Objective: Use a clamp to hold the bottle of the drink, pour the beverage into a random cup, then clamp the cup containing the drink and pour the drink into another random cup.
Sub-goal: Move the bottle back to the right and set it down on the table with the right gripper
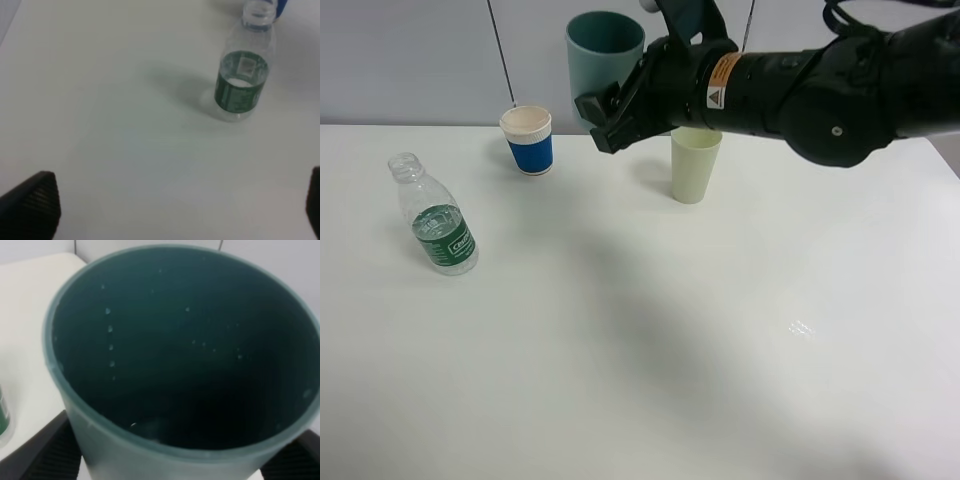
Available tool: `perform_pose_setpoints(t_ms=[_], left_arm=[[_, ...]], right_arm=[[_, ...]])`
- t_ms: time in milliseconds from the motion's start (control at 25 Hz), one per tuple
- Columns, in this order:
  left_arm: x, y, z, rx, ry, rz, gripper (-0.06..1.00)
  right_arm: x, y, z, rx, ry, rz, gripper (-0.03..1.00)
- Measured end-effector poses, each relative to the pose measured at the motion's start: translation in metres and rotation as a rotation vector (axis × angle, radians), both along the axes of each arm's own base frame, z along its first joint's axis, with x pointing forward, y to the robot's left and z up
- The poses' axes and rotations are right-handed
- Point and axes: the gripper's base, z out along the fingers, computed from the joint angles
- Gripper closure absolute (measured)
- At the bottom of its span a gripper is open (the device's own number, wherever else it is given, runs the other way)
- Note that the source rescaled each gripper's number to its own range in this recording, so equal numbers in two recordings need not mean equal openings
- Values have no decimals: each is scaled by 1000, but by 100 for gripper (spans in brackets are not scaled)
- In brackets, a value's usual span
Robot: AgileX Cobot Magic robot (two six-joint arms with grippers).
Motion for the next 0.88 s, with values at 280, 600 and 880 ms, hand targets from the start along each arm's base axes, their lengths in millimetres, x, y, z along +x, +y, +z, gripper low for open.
perform_pose_setpoints(t_ms=[280,600,880], left_arm=[[0,0,0,0,0,0,-6],[0,0,0,0,0,0,-6],[0,0,0,0,0,0,-6]], right_arm=[[9,8,-60,-51,111,-1,95],[15,17,-113,-38,149,26,95],[15,18,-135,-46,174,32,95]])
